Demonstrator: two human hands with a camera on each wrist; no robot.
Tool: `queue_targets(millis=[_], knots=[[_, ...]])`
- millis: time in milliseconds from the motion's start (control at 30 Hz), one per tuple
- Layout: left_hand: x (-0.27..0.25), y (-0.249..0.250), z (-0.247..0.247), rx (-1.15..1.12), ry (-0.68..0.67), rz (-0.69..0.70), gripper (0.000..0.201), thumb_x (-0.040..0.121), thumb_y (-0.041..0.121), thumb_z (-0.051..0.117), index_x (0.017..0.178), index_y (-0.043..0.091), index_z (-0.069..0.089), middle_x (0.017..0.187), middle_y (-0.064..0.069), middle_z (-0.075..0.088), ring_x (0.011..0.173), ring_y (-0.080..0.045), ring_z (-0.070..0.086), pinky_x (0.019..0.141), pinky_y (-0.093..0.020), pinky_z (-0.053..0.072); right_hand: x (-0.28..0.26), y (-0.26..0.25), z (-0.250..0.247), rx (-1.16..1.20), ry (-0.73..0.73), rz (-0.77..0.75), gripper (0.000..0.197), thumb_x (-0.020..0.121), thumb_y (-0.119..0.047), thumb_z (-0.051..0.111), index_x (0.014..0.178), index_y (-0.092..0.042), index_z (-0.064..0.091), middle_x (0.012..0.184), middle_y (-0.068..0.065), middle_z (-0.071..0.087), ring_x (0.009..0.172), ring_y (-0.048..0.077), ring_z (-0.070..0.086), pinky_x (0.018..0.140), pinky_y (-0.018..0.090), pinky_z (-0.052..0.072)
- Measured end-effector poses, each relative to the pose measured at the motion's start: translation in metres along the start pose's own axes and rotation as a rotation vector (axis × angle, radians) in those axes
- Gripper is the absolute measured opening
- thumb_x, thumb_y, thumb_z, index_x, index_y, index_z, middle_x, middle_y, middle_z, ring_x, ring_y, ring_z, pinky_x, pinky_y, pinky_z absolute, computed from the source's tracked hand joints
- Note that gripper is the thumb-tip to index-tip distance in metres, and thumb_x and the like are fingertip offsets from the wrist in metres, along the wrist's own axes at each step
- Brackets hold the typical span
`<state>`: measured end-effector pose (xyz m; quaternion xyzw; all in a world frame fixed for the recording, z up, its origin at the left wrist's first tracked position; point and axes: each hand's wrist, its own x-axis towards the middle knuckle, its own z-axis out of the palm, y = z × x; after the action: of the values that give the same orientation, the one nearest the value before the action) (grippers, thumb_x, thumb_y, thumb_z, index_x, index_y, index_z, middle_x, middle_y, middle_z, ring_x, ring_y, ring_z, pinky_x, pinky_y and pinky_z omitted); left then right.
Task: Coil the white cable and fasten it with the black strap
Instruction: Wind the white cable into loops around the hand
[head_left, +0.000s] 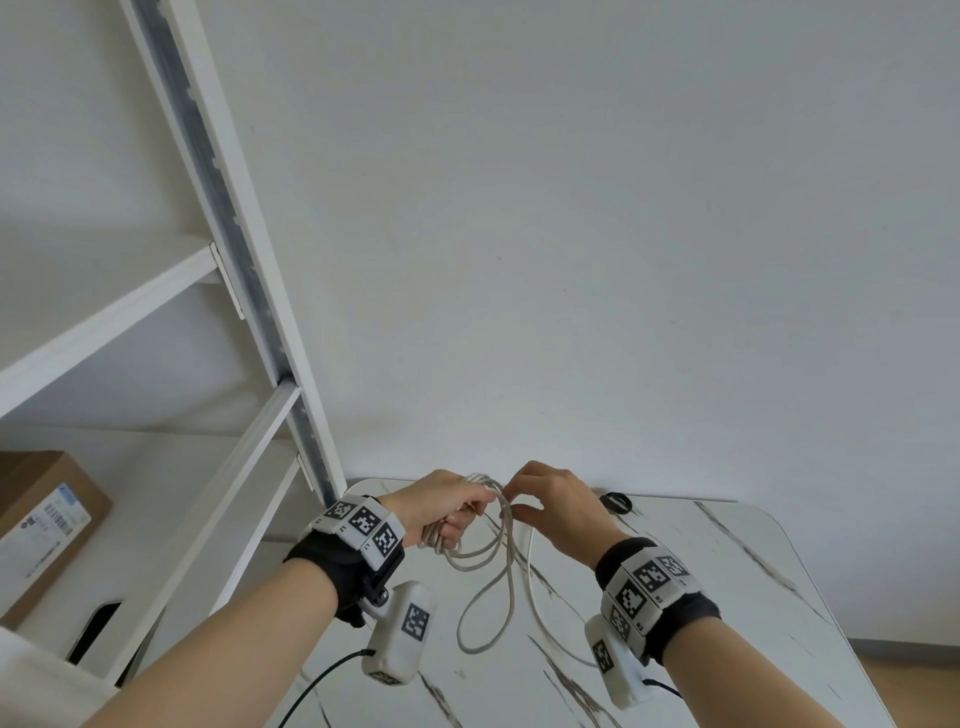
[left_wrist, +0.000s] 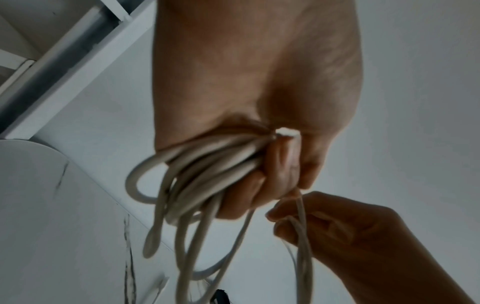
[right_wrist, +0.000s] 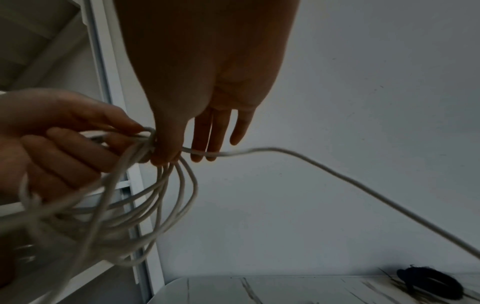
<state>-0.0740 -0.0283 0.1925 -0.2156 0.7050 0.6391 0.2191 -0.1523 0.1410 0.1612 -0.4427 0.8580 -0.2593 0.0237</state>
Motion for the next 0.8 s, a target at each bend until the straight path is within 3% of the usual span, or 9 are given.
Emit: queue_targets(millis=[167, 333, 433, 500, 533, 600, 700, 733, 800], knots=[[-0.004, -0.004, -0.003, 0.027, -0.145, -0.079, 0.043, 0.095, 0.043, 0.045, 0.066, 0.012, 0.049, 0.037, 0.005, 0.028, 0.031, -0.007, 0.025, 0.039, -0.016, 0.023, 0.001, 0.004, -0.005, -0.018, 0.074, 0.140, 0.027, 0.093, -0.035, 0.052, 0.096, -0.016, 0.072, 0.093, 0.002, 0.066, 0.081, 0.023, 0.062, 0.065, 0.031, 0.044], [-0.017, 0.000, 0.002, 0.064, -0.207, -0.013, 0.042, 0.099, 0.034, 0.038, 0.067, 0.009, 0.048, 0.038, 0.006, 0.023, 0.030, -0.007, 0.020, 0.039, -0.015, 0.020, 0.000, 0.010, 0.000, 0.050, 0.087, 0.329, 0.026, 0.094, -0.028, 0.052, 0.096, -0.010, 0.071, 0.093, 0.008, 0.070, 0.087, 0.026, 0.062, 0.073, 0.033, 0.047], [-0.023, 0.002, -0.005, 0.047, -0.153, 0.033, 0.038, 0.099, 0.028, 0.038, 0.068, 0.009, 0.048, 0.040, 0.004, 0.023, 0.032, -0.009, 0.022, 0.040, -0.016, 0.023, -0.005, 0.023, 0.000, 0.119, 0.046, 0.471, 0.026, 0.091, -0.025, 0.056, 0.085, -0.005, 0.072, 0.077, 0.009, 0.071, 0.071, 0.024, 0.061, 0.063, 0.030, 0.046], [-0.023, 0.002, -0.012, -0.078, -0.109, 0.086, 0.037, 0.099, 0.027, 0.038, 0.069, 0.007, 0.047, 0.040, 0.003, 0.024, 0.032, -0.009, 0.022, 0.041, -0.017, 0.024, -0.010, 0.032, 0.001, 0.108, -0.024, 0.556, 0.028, 0.091, -0.023, 0.056, 0.072, -0.005, 0.067, 0.061, 0.005, 0.061, 0.056, 0.020, 0.051, 0.051, 0.023, 0.038], [-0.022, 0.002, -0.016, -0.146, -0.084, 0.117, 0.037, 0.099, 0.027, 0.038, 0.070, 0.006, 0.047, 0.040, 0.003, 0.024, 0.032, -0.009, 0.023, 0.041, -0.018, 0.025, -0.013, 0.037, 0.002, 0.099, -0.050, 0.593, 0.030, 0.091, -0.021, 0.056, 0.067, -0.006, 0.063, 0.059, 0.006, 0.058, 0.055, 0.022, 0.049, 0.050, 0.023, 0.035], [-0.021, 0.002, -0.023, -0.243, -0.028, 0.171, 0.037, 0.099, 0.027, 0.038, 0.071, 0.005, 0.048, 0.039, 0.003, 0.025, 0.032, -0.009, 0.023, 0.041, -0.019, 0.026, -0.018, 0.049, 0.006, 0.100, -0.095, 0.640, 0.028, 0.091, -0.018, 0.056, 0.069, -0.002, 0.064, 0.069, 0.013, 0.066, 0.066, 0.030, 0.058, 0.056, 0.023, 0.037], [-0.018, 0.003, -0.033, -0.322, 0.049, 0.229, 0.037, 0.099, 0.029, 0.038, 0.074, 0.004, 0.051, 0.041, 0.002, 0.025, 0.035, -0.011, 0.023, 0.041, -0.020, 0.028, -0.026, 0.056, 0.008, 0.080, -0.133, 0.678, 0.013, 0.090, -0.015, 0.056, 0.088, -0.015, 0.069, 0.088, 0.007, 0.070, 0.079, 0.019, 0.061, 0.066, 0.023, 0.041], [-0.017, 0.003, -0.035, -0.345, 0.069, 0.241, 0.037, 0.098, 0.030, 0.039, 0.075, 0.004, 0.051, 0.041, 0.002, 0.024, 0.035, -0.011, 0.023, 0.041, -0.021, 0.029, -0.028, 0.057, 0.010, 0.083, -0.132, 0.688, 0.013, 0.089, -0.013, 0.056, 0.092, -0.017, 0.068, 0.088, 0.005, 0.068, 0.079, 0.018, 0.061, 0.068, 0.024, 0.042], [-0.014, 0.002, -0.037, -0.371, 0.089, 0.247, 0.038, 0.098, 0.031, 0.039, 0.076, 0.004, 0.053, 0.042, 0.002, 0.025, 0.036, -0.012, 0.024, 0.041, -0.021, 0.029, -0.030, 0.058, 0.012, 0.099, -0.141, 0.700, 0.014, 0.088, -0.013, 0.055, 0.082, -0.022, 0.063, 0.080, 0.002, 0.064, 0.078, 0.019, 0.063, 0.068, 0.026, 0.045]])
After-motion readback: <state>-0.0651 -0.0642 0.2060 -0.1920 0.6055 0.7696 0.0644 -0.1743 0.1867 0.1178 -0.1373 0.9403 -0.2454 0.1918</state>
